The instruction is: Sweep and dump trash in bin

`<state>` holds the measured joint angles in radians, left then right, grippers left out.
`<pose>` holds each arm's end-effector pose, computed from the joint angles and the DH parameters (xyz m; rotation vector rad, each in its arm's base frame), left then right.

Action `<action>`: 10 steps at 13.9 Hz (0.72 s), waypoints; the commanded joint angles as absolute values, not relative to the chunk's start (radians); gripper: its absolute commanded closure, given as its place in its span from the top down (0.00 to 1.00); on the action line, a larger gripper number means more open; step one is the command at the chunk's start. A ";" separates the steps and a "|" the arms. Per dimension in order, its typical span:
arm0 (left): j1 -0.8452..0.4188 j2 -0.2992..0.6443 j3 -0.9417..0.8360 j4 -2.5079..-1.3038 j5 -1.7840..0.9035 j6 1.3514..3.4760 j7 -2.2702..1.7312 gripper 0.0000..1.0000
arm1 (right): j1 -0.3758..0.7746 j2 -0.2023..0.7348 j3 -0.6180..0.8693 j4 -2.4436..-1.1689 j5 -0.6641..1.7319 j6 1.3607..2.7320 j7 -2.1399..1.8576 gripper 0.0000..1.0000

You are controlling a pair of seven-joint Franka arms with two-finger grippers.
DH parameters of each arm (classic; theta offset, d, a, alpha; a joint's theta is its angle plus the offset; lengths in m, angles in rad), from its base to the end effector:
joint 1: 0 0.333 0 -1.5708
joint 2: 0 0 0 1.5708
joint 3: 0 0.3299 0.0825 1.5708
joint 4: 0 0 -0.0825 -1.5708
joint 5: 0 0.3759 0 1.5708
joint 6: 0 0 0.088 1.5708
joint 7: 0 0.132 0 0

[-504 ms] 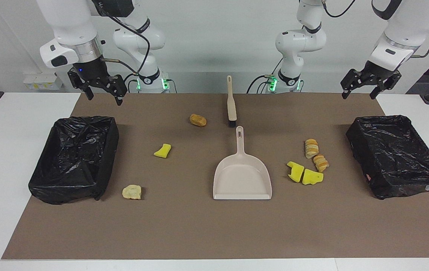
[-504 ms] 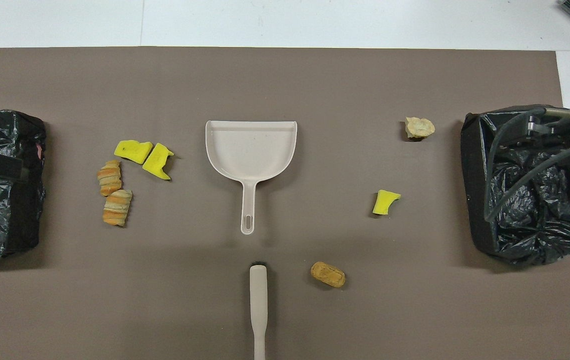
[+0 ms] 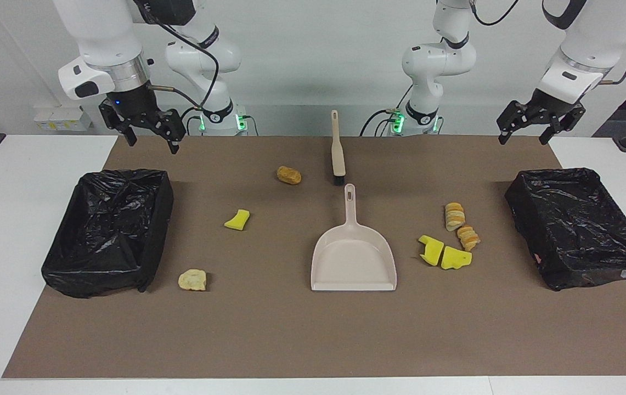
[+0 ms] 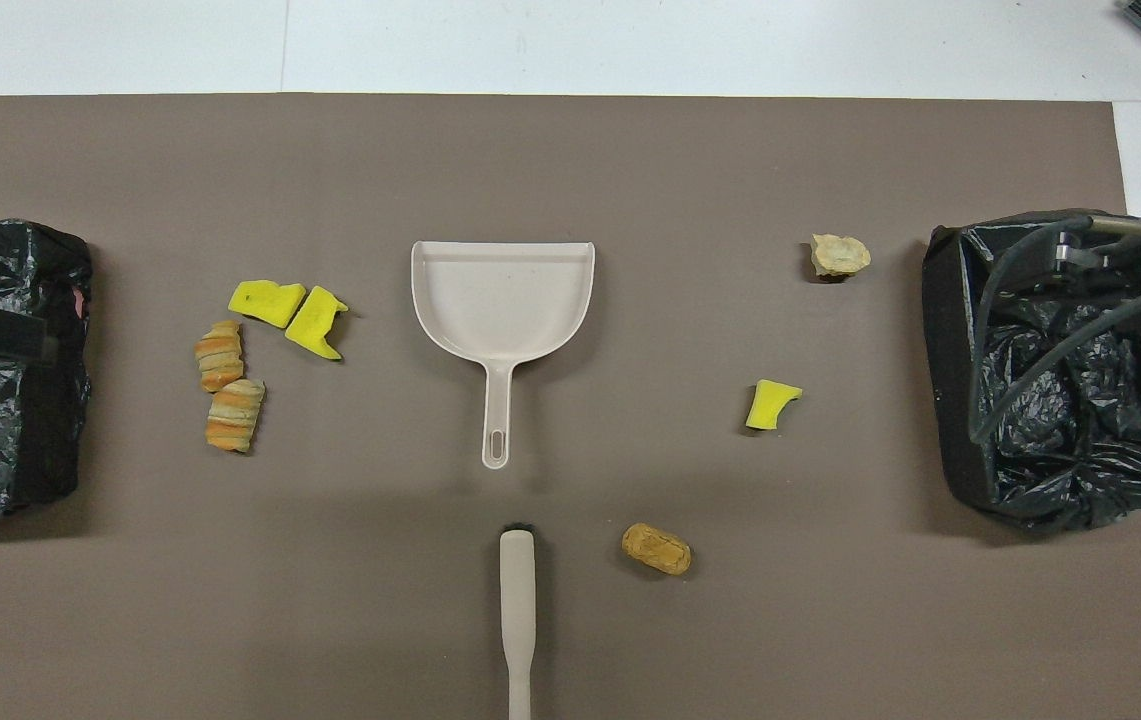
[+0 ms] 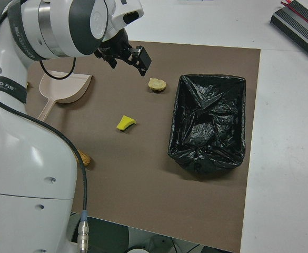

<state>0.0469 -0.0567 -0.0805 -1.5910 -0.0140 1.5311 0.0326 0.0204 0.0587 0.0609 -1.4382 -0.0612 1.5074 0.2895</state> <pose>0.5235 -0.0208 0.6308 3.1304 -0.1043 -0.0053 0.5587 0.0360 0.6367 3.0695 -0.3274 0.0324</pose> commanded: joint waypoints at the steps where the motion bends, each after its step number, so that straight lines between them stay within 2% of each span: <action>1: 0.054 -0.094 -0.081 -1.638 -0.021 1.529 0.048 1.00 | 0.012 0.049 0.064 -1.447 -0.041 1.500 0.262 1.00; 6: 0.052 -0.276 -0.081 -1.903 -0.023 1.568 0.095 1.00 | 0.012 0.049 0.064 -1.447 -0.041 1.500 0.259 1.00; 10: 0.003 -0.419 -0.086 -2.123 -0.029 1.598 0.087 1.00 | 0.014 0.051 0.064 -1.447 -0.029 1.525 0.264 1.00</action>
<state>0.0393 -0.3133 -0.0899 -1.9671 -0.0206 1.5357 0.0821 0.0208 0.0588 0.0611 -1.4382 -0.0589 1.5091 0.2894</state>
